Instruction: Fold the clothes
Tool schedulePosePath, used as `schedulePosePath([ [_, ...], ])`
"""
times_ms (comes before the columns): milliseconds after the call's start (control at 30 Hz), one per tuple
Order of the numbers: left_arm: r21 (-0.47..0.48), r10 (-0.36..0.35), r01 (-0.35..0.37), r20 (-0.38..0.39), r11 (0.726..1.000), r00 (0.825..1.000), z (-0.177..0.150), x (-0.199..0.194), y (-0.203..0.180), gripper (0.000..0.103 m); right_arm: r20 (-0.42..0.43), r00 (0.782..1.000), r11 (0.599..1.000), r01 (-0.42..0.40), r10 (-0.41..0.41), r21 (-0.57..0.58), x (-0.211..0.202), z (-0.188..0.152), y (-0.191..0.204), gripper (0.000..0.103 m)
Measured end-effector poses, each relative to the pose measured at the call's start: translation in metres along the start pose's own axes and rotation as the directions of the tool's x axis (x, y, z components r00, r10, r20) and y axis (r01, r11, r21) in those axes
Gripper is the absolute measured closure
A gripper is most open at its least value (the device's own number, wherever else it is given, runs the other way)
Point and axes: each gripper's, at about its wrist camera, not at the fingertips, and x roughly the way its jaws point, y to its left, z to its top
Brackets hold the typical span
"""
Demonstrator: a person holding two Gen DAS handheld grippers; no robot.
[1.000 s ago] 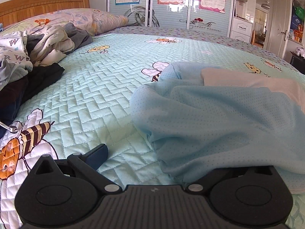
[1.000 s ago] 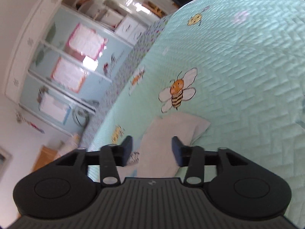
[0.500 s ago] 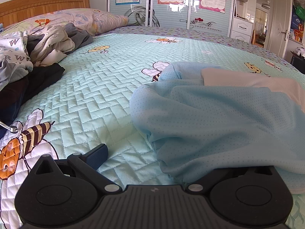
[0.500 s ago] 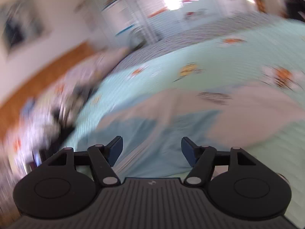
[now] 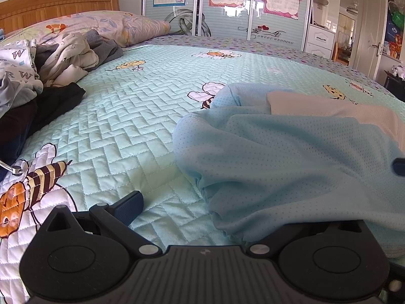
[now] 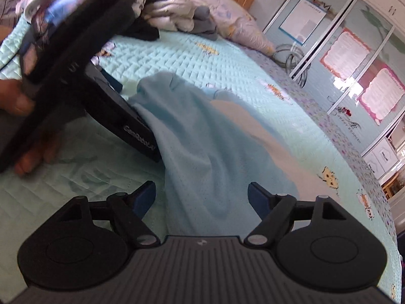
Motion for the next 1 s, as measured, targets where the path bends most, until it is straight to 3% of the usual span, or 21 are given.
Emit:
schedulePosePath([
  [33, -0.001, -0.001, 0.001, 0.0, 1.0, 1.0, 0.0, 0.0, 0.0, 0.001, -0.022, 1.0, 1.0, 0.002, -0.002, -0.005, 0.006, 0.001, 0.002, 0.033],
  [100, -0.001, -0.001, 0.001, 0.0, 1.0, 1.0, 0.0, 0.0, 0.0, 0.001, -0.04, 0.999, 1.0, 0.004, -0.004, 0.02, 0.012, 0.0, -0.002, 0.073],
  [167, -0.001, -0.001, 0.001, 0.001, 1.0, 1.0, 0.0, 0.0, 0.0, 0.0, -0.035, 0.999, 0.993, 0.027, -0.024, 0.112, 0.012, 0.003, -0.014, 0.098],
  [233, -0.002, -0.002, 0.002, 0.001, 1.0, 1.0, 0.0, 0.0, 0.001, 0.0, 0.04, 0.997, 0.948, 0.05, -0.066, 0.315, -0.007, 0.006, -0.043, 0.098],
  [267, -0.002, -0.002, 0.002, 0.001, 1.0, 1.0, 0.0, 0.0, 0.001, 0.0, 0.093, 0.992, 0.885, 0.029, -0.081, 0.465, -0.021, 0.006, -0.069, 0.098],
  [300, -0.001, -0.002, 0.002, 0.001, 1.0, 1.0, 0.0, 0.0, 0.001, 0.0, 0.148, 0.984, 0.795, -0.007, -0.104, 0.606, -0.038, 0.002, -0.096, 0.099],
  [367, -0.003, -0.002, 0.002, 0.001, 1.0, 1.0, 0.0, 0.0, 0.001, 0.0, 0.255, 0.953, 0.571, -0.119, -0.164, 0.812, -0.073, -0.015, -0.154, 0.099],
  [400, -0.003, -0.002, 0.002, 0.001, 1.0, 1.0, 0.0, 0.0, 0.001, 0.0, 0.276, 0.942, 0.476, -0.156, -0.193, 0.865, -0.086, -0.027, -0.177, 0.099],
  [467, -0.002, -0.002, 0.002, 0.001, 1.0, 1.0, 0.0, 0.0, 0.001, 0.0, 0.27, 0.925, 0.321, -0.179, -0.267, 0.93, -0.107, -0.051, -0.215, 0.099],
  [533, -0.001, -0.002, 0.002, 0.001, 1.0, 1.0, 0.0, 0.0, 0.002, 0.0, 0.23, 0.921, 0.239, -0.158, -0.315, 0.958, -0.121, -0.071, -0.234, 0.099],
  [667, 0.0, -0.001, 0.001, 0.001, 1.0, 1.0, 0.0, 0.0, 0.002, 0.0, 0.151, 0.912, 0.122, -0.112, -0.382, 0.986, -0.139, -0.105, -0.241, 0.099],
  [767, 0.0, -0.001, 0.001, 0.0, 1.0, 1.0, 0.0, 0.001, 0.003, 0.0, 0.15, 0.907, 0.058, -0.138, -0.394, 0.989, -0.148, -0.126, -0.237, 0.099],
  [900, 0.001, 0.0, 0.0, 0.001, 1.0, 1.0, 0.0, 0.001, 0.002, 0.0, 0.208, 0.909, 0.058, -0.2, -0.362, 0.978, -0.152, -0.133, -0.216, 0.099],
  [1000, 0.001, 0.001, -0.001, 0.001, 1.0, 1.0, 0.0, 0.001, 0.001, 0.0, 0.295, 0.895, 0.045, -0.298, -0.336, 0.954, -0.163, -0.132, -0.21, 0.099],
])
